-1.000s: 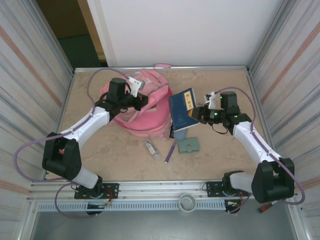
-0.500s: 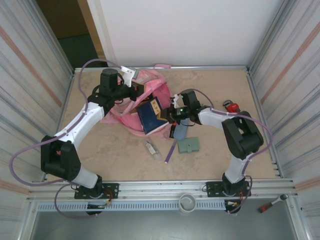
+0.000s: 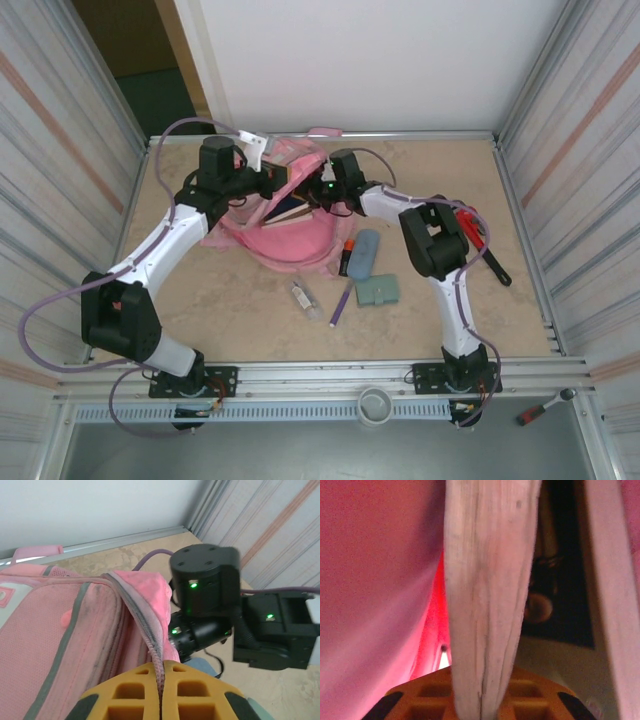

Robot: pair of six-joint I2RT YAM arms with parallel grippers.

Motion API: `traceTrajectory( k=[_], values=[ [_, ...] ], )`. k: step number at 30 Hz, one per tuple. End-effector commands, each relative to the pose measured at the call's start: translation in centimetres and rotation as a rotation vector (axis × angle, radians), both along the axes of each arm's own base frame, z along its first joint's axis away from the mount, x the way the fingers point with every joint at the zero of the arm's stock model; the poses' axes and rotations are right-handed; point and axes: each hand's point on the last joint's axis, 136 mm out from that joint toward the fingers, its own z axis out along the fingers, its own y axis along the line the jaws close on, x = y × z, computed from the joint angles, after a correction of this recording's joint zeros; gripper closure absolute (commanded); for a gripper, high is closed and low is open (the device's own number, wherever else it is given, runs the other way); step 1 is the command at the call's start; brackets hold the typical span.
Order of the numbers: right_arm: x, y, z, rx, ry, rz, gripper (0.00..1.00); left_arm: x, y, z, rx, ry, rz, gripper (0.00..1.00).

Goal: Pack the student bag

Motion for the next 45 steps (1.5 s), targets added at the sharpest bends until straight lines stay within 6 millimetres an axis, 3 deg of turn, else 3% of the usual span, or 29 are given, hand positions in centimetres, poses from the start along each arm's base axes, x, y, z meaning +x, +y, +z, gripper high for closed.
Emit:
traceTrajectory(
  k=[1,5,10,17,22,25,29,32,34,36,38,40,43,45],
  values=[
    [1.5,-0.6,0.7,-0.081,-0.048,-0.062,0.72,-0.3,0.4,5.8,-0.1,-0.143,0.03,1.0],
    [0.5,-3.3,3.3,-0.144,-0.153,-0.043,0.5,0.0,0.5,5.1,-0.098,-0.125,0.071,1.0],
    [-3.0,-7.8,6.9,-0.196,-0.247,-0.029,0.46,1.9,1.0,4.7,-0.111,-0.111,0.201,1.0],
    [-7.3,-14.5,6.4,-0.44,-0.274,-0.069,0.5,4.8,-1.7,4.4,-0.109,-0.096,0.288,1.0],
    [-8.9,-16.1,3.9,-0.507,-0.231,-0.07,0.55,7.1,-2.4,4.7,-0.082,-0.14,0.455,1.0],
    [-9.1,-16.0,2.6,-0.512,-0.2,-0.06,0.57,8.2,-2.8,5.4,-0.123,-0.136,0.489,1.0],
    [-8.5,-17.7,2.2,-0.538,-0.186,-0.126,0.58,8.2,-6.6,3.9,-0.104,-0.112,0.425,1.0],
    [-8.3,-21.4,2.9,-0.567,-0.195,-0.233,0.58,7.9,-9.7,-0.1,-0.06,-0.052,0.351,1.0],
    [-8.7,-23.9,3.4,-0.563,-0.197,-0.302,0.58,7.7,-12.1,-2.0,-0.056,-0.016,0.262,0.91],
    [-9.5,-25.2,4.3,-0.565,-0.231,-0.341,0.59,7.0,-14.8,-3.2,-0.04,0.021,0.102,0.72],
    [-10.4,-25.1,4.9,-0.575,-0.277,-0.333,0.58,6.2,-15.6,-3.4,-0.001,0.04,0.014,0.6],
    [-11.3,-24.3,5.4,-0.59,-0.328,-0.309,0.58,5.1,-14.8,-2.7,0.021,0.019,-0.023,0.49],
    [-12.3,-21.2,6.1,-0.575,-0.402,-0.231,0.57,3.3,-11.1,-1.6,0.018,-0.003,0.008,0.33],
    [-12.6,-17.8,6.0,-0.527,-0.423,-0.155,0.56,2.4,-6.5,-3.2,0.043,0.023,0.113,0.29]
  ],
)
